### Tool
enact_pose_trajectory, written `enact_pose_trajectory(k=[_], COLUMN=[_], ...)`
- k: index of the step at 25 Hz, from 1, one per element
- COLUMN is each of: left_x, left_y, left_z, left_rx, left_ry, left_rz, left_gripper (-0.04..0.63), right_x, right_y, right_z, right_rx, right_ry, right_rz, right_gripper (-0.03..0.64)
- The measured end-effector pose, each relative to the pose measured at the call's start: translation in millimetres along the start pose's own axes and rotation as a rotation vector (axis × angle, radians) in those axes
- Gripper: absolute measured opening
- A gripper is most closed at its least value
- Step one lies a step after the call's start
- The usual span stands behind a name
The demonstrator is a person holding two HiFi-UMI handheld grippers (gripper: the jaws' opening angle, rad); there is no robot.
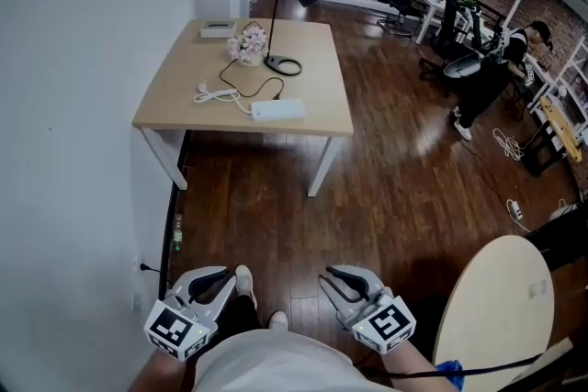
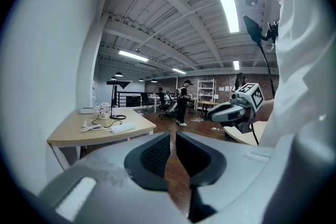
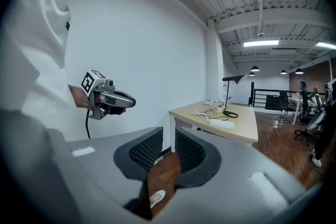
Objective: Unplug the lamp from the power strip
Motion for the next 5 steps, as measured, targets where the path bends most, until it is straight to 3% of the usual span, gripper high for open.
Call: enact_pose_trajectory(k=[5], left_x=[-6.7], left_y=[-1.5], left_z=[-12.0], left_rx=[-0.003], left_ry=[0.028], left_rz=[0.004], left_gripper=[0.041], right_x=[-7.2], right_y=[3.1], right_z=[10.7], right_rx=[-0.008], right_ry=[0.017], right_rz=[0.006], right_gripper=[0.075])
Point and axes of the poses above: the fingertips, and each gripper's own axes: z backward along the fingers, x to its left, y out of its underside, the point moved 3 cm from there along z, backward along the fingers, and after that the axes turned 1 degree about -x, right-handed, at the moved point
